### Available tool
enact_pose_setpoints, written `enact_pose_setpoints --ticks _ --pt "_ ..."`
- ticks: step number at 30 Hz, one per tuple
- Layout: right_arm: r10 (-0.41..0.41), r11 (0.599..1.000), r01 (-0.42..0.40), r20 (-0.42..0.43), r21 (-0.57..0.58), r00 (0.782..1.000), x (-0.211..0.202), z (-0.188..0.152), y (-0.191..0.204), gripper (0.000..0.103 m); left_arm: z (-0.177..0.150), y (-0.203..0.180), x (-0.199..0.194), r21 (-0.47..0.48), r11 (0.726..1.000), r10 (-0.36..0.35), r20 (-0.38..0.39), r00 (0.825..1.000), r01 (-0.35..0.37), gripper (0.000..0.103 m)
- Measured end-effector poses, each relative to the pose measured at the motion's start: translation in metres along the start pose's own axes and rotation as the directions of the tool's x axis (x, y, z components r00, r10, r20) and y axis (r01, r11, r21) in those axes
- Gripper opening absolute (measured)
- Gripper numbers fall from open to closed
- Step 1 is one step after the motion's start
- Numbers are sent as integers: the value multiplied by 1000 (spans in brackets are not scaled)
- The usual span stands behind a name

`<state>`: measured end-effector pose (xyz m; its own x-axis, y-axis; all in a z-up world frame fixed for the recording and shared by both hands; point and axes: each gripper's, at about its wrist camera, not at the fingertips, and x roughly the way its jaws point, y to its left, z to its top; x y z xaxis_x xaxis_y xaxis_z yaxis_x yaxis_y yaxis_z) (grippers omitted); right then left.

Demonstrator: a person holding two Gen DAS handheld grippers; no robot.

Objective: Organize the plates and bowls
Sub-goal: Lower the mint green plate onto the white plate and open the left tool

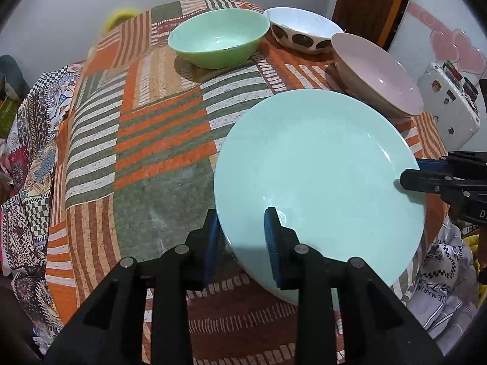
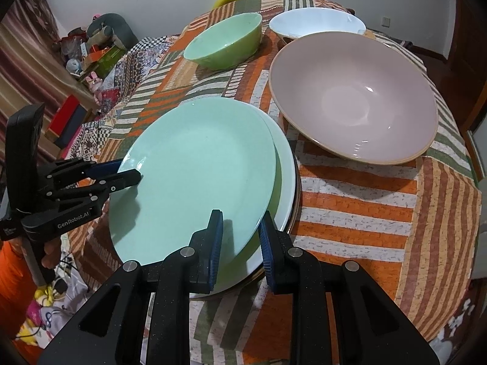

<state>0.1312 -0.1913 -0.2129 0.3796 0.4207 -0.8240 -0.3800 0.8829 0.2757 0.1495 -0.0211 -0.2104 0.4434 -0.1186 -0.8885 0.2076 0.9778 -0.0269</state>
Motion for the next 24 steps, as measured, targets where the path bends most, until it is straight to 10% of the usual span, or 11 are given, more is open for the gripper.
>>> enact_pose_setpoints --ticks 15,24 --pt "-43 999 44 144 1 989 -43 15 -7 34 18 7 -46 -33 999 -4 106 994 7 35" --pt "-107 994 106 264 19 959 -72 36 -25 46 62 -9 -75 -11 1000 3 234 972 0 61"
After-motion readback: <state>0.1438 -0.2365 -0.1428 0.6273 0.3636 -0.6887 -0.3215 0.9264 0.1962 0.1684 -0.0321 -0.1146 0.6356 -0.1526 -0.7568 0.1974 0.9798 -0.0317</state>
